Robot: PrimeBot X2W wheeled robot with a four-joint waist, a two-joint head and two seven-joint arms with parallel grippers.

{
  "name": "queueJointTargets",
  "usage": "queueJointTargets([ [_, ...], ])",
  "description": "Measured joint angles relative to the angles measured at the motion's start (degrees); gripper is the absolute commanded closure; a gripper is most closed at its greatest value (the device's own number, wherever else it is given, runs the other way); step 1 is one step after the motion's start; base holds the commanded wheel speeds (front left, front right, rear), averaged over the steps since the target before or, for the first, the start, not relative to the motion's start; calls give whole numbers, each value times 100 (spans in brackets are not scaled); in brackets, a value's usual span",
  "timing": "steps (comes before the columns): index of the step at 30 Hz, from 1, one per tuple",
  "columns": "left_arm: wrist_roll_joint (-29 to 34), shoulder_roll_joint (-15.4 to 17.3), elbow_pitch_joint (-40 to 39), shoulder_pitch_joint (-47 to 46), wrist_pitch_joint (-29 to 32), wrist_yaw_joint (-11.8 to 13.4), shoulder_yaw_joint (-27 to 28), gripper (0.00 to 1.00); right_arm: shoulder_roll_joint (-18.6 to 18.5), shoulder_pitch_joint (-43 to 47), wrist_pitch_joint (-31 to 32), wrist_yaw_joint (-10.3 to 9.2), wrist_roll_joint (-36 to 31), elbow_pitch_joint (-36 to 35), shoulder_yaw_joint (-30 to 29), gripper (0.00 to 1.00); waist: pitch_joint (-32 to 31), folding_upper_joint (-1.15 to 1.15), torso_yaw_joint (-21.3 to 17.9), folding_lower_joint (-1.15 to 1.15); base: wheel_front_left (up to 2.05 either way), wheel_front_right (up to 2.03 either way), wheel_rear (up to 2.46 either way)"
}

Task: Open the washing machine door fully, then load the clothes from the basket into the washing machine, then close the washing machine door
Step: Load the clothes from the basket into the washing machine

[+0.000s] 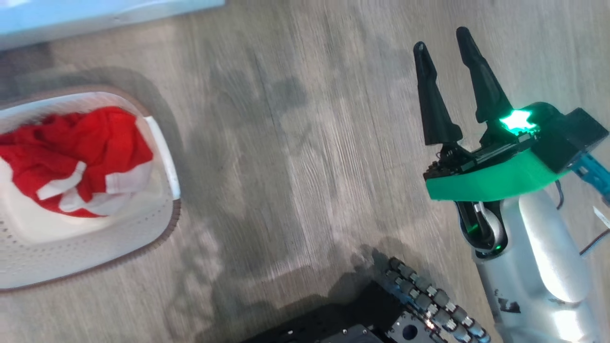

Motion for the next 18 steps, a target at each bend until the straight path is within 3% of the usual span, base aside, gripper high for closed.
queueJointTargets([
  [6, -198, -60, -1290, 1363, -56, 430, 94, 0, -1, 21, 0, 0, -91, 108, -36, 0, -312, 0, 219, 0, 0, 0, 0],
  [12, -311, -64, -3072, 3101, -100, 1127, 263, 0, -4, 82, 0, 0, -181, 244, -133, 0, -560, 0, 415, 0, 0, 0, 0],
  [14, -336, -66, -3360, 3406, -99, 1226, 274, 0, -4, 118, 0, 0, -181, 266, -151, 0, -599, 0, 446, 0, 0, 0, 0],
  [15, -348, -71, -3876, 3973, -97, 1480, 288, 0, -7, 170, 0, 0, -181, 334, -174, 0, -679, 0, 505, 0, 0, 0, 0],
  [18, -339, -79, -4518, 4655, -82, 1788, 311, 0, -8, 172, 0, 0, -189, 443, -186, 0, -809, 0, 578, 0, 0, 0, 0],
])
